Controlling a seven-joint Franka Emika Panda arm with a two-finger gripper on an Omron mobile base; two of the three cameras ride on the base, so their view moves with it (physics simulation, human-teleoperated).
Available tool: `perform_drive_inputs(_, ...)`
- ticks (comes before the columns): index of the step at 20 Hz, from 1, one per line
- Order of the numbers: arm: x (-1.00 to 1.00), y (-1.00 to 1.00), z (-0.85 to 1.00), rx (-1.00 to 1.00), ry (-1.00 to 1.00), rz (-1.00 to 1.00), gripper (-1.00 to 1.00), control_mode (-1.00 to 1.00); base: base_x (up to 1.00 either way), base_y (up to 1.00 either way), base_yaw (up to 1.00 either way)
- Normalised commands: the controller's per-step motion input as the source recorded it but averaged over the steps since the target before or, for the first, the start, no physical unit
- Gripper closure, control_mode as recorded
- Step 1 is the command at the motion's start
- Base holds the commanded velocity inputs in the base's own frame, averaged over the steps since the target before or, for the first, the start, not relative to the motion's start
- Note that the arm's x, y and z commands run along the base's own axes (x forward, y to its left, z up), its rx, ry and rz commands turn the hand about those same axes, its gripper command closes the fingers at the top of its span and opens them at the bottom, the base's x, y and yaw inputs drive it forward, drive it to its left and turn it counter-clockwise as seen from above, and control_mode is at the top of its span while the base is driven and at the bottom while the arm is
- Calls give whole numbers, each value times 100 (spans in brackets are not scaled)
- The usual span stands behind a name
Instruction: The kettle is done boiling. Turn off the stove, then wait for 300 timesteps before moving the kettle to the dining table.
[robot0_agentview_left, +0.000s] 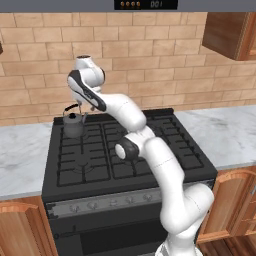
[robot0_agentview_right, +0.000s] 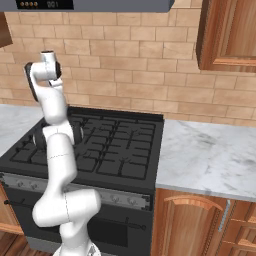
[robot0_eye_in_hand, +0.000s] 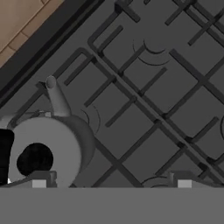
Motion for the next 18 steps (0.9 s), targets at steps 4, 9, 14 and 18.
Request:
perform_drive_inputs(4, 43, 4, 13, 1, 2, -2, -100, -100, 0, 0, 0)
perform_drive_inputs(9, 49, 12, 3, 3, 7, -1, -100, -100, 0, 0, 0)
perform_drive_inputs(14, 47, 21, 6, 4, 9, 0, -100, -100, 0, 0, 0)
perform_drive_inputs(18, 41, 22, 28, 3, 9, 0, -100, -100, 0, 0, 0)
